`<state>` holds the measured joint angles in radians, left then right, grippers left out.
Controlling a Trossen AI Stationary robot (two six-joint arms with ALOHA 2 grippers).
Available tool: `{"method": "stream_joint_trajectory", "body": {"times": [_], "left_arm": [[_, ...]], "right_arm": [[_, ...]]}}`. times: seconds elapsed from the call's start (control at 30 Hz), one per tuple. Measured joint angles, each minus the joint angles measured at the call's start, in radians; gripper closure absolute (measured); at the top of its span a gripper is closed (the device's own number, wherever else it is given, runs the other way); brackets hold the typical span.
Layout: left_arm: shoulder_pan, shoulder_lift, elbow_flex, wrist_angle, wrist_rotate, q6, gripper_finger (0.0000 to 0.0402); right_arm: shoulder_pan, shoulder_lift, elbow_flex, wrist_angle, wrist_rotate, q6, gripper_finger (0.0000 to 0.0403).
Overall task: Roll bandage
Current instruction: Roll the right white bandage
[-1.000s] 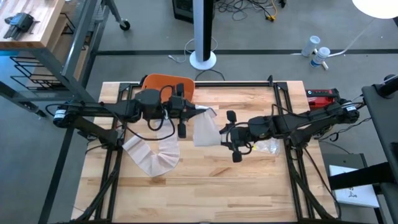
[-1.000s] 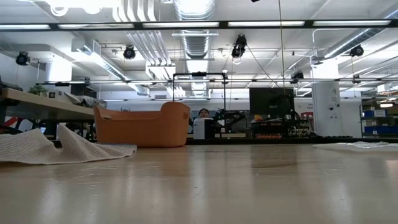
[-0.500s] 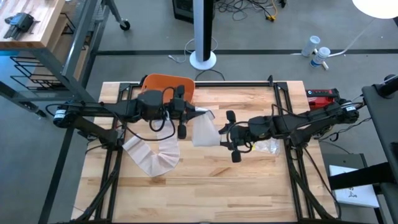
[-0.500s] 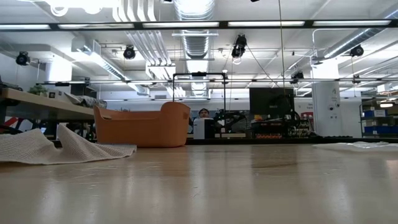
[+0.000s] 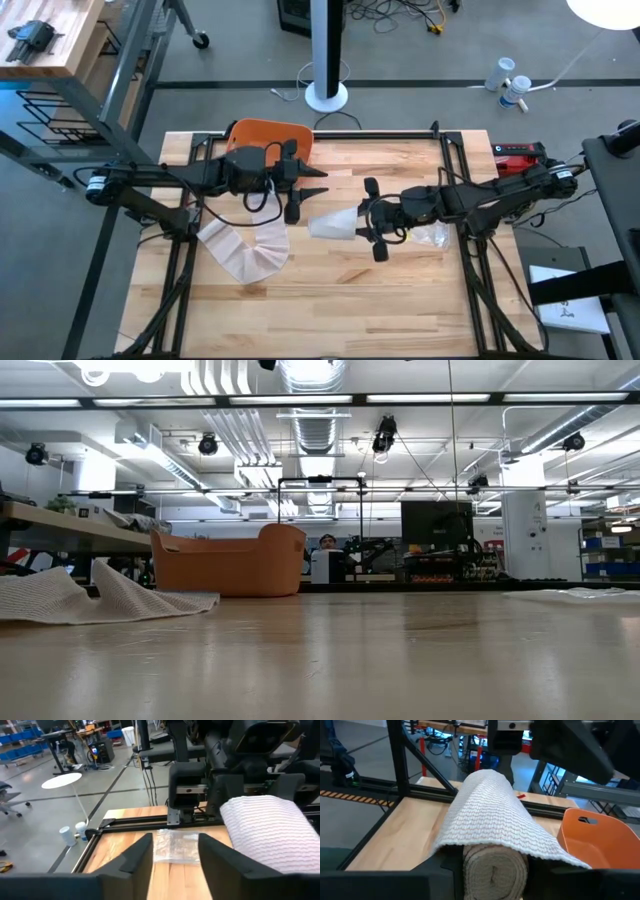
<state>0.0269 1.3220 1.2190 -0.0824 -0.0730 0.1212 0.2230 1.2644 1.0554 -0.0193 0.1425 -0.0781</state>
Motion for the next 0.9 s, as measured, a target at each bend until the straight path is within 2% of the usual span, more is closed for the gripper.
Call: {"method": "stream_joint_trajectory", "body": {"times": [0.2, 0.3, 0.43, 0.57, 0.7, 0.9], "left_arm": [[0.0, -0.014, 0.0, -0.006, 0.003, 0.066, 0.0211], [0.0, -0.032, 0.0, -0.032, 0.004, 0.142, 0.0209], [0.0, -0.039, 0.0, -0.108, 0.012, 0.205, 0.0218], [0.0, -0.038, -0.029, -0.101, 0.126, 0.21, 0.0232], [-0.002, -0.034, -0.126, 0.059, 0.226, 0.182, 0.0239], [0.0, -0.034, -0.335, 0.572, 0.24, 0.07, 0.0216]], "right_arm": [[0.0, 0.0, 0.0, 0.001, -0.012, 0.012, 0.0281], [0.0, -0.014, 0.0, 0.008, -0.033, 0.05, 0.0281], [0.0, -0.054, 0.001, 0.057, -0.037, 0.191, 0.0281], [-0.006, -0.098, 0.002, 0.101, -0.036, 0.284, 0.0281], [-0.02, -0.123, 0.003, 0.119, -0.015, 0.316, 0.0281], [-0.046, -0.129, 0.002, 0.115, 0.052, 0.314, 0.0281]]}}
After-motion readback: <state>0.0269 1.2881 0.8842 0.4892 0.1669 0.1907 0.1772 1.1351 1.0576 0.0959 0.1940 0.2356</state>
